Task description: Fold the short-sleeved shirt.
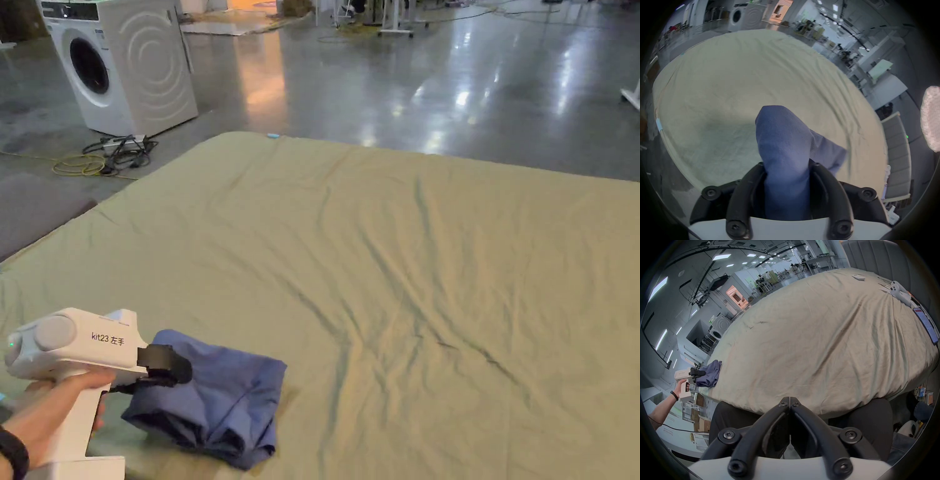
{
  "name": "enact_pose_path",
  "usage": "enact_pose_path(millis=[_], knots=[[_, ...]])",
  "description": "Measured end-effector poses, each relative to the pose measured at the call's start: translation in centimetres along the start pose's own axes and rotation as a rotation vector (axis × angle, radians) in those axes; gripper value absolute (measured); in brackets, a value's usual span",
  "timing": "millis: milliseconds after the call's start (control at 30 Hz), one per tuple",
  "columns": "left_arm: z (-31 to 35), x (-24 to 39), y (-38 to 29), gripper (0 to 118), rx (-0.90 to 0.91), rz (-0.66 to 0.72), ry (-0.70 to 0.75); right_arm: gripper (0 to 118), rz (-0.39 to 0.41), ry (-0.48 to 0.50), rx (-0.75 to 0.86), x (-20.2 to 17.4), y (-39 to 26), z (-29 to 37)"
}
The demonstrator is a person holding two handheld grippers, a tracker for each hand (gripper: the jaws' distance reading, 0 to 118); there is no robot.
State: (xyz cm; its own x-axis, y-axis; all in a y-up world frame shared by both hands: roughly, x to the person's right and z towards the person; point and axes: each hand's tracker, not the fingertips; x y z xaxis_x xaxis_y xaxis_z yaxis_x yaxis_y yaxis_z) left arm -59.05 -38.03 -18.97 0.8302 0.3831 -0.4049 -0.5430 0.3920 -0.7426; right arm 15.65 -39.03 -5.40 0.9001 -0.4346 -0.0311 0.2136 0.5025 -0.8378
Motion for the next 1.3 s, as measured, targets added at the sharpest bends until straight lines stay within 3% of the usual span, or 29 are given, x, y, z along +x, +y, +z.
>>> enact_pose_path(millis=[33, 100, 133, 167, 267, 400, 533, 700, 800, 1000, 1067, 1133, 1200, 1300], knots=[[-0.6, -0.2, -0.3, 46, 0.005, -0.024, 0.037, 0, -0.005, 0.000, -0.002, -0.1, 0.0, 0.1], [-0.8, -0.4, -0.7, 82, 0.019, -0.055, 0.085, 0, -0.009, 0.002, -0.003, -0.2, 0.2, 0.3], [-0.4, 0.3, -1.5, 91, 0.022, -0.049, 0.080, 0, -0.007, 0.005, -0.002, -0.2, 0.4, 0.5], [0.0, 0.3, -1.6, 93, 0.026, -0.030, 0.078, 0, -0.002, 0.008, 0.005, -0.2, 0.5, 0.8], [3.8, 1.4, -1.6, 93, 0.100, -0.012, 0.067, 0, 0.026, -0.018, 0.042, 0.1, 1.2, 1.8], [10.3, 4.4, -1.0, 91, 0.334, -0.074, 0.016, 0, 0.047, -0.016, 0.130, 0.8, 2.3, 4.4], [16.8, 11.9, -3.0, 90, 0.505, -0.272, -0.154, 0, 0.138, -0.062, 0.266, 0.2, 4.5, 7.6], [21.1, 22.6, -12.1, 89, 0.716, -0.572, -0.189, 0, 0.167, -0.054, 0.505, -2.5, 7.0, 11.9], [22.2, 27.2, -16.5, 87, 0.761, -0.538, -0.316, 0, 0.207, -0.017, 0.613, -4.2, 7.8, 14.1], [23.6, 32.9, -22.4, 85, 0.922, -0.624, -0.150, 0, 0.427, -0.130, 0.824, -7.5, 7.8, 17.2], [24.3, 33.9, -24.6, 83, 0.977, -0.723, -0.129, 0, 0.501, -0.121, 0.874, -8.1, 8.0, 18.1], [24.9, 34.7, -26.4, 82, 1.038, -0.722, -0.069, 0, 0.453, -0.175, 0.849, -8.1, 8.1, 18.0], [25.4, 35.0, -27.6, 80, 1.031, -0.731, -0.051, 0, 0.501, -0.187, 0.892, -8.4, 8.1, 18.6], [25.9, 34.8, -28.1, 55, 1.032, -0.725, -0.052, 0, 0.475, -0.172, 0.893, -8.2, 7.8, 19.1]])
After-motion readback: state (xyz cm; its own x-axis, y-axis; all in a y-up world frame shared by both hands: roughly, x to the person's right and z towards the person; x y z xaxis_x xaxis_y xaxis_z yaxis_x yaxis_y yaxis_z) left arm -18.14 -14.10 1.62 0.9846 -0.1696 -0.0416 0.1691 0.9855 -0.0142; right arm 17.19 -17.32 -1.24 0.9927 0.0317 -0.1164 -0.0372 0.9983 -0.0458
